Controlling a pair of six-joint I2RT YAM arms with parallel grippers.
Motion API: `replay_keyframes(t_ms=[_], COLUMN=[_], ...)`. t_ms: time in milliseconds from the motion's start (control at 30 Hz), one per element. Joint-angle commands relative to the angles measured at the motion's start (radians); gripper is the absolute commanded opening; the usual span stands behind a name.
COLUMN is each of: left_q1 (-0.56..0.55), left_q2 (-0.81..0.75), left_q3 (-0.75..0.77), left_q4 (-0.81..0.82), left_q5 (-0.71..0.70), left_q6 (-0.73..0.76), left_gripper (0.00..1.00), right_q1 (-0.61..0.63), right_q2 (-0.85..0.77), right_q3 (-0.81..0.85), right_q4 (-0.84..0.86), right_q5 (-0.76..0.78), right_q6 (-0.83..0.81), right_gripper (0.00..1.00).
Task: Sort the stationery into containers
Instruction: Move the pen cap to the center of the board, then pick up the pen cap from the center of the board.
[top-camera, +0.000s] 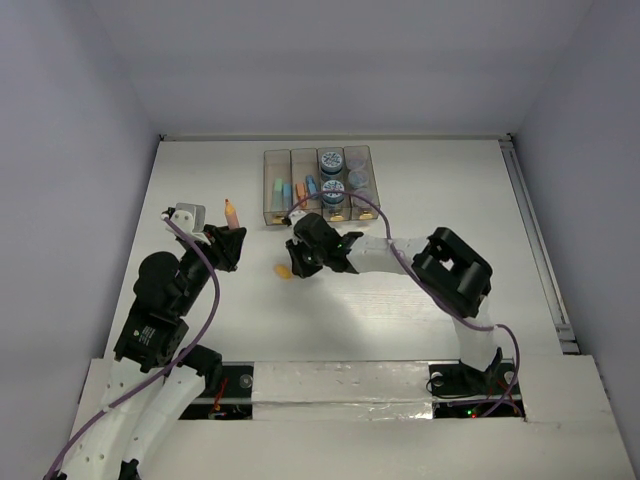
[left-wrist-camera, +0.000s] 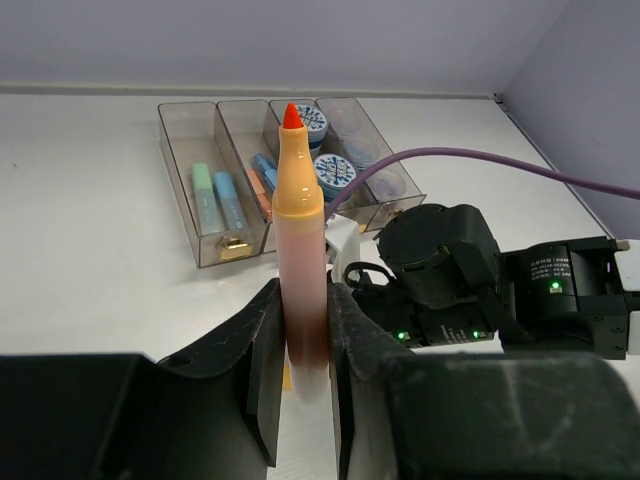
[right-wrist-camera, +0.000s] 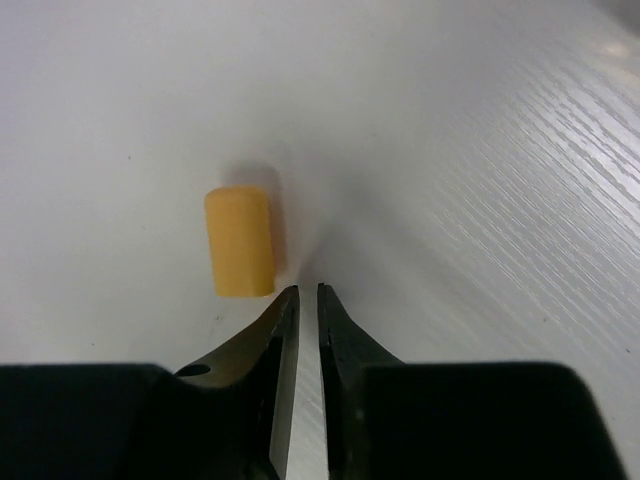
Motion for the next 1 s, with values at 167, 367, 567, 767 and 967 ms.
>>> replay_keyframes(t_ms=[167, 367, 567, 767, 967], left_q1=[0.007, 0.007, 0.007, 0.016, 0.016], left_q2=[0.004, 0.002, 0.005, 0.004, -0.002], left_q3=[-0.001, 0.001, 0.001, 0.002, 0.002], left_q4=[0.040, 0.043, 0.044, 0.046, 0.046], left_q5=[0.017, 0.018, 0.022, 0.026, 0.029], left_q6=[-0.007, -0.005, -0.005, -0.004, -0.004], left_gripper=[0.00, 0.00, 0.00, 0.00, 0.00], right_q1=[0.007, 0.007, 0.007, 0.027, 0.036], right_q2=[-0.100, -0.109, -0.042, 0.032, -0.002], right_q3=[0.037, 0.095, 0.198, 0.289, 0.226], right_q4=[-0.102, -0.129, -0.152, -0.208, -0.208], right_q5=[0.060, 0.037, 0.007, 0.020, 0.012], right_q6=[-0.073, -0.075, -0.009, 0.054, 0.095], right_gripper=[0.33, 0.62, 0.72, 0.72, 0.70])
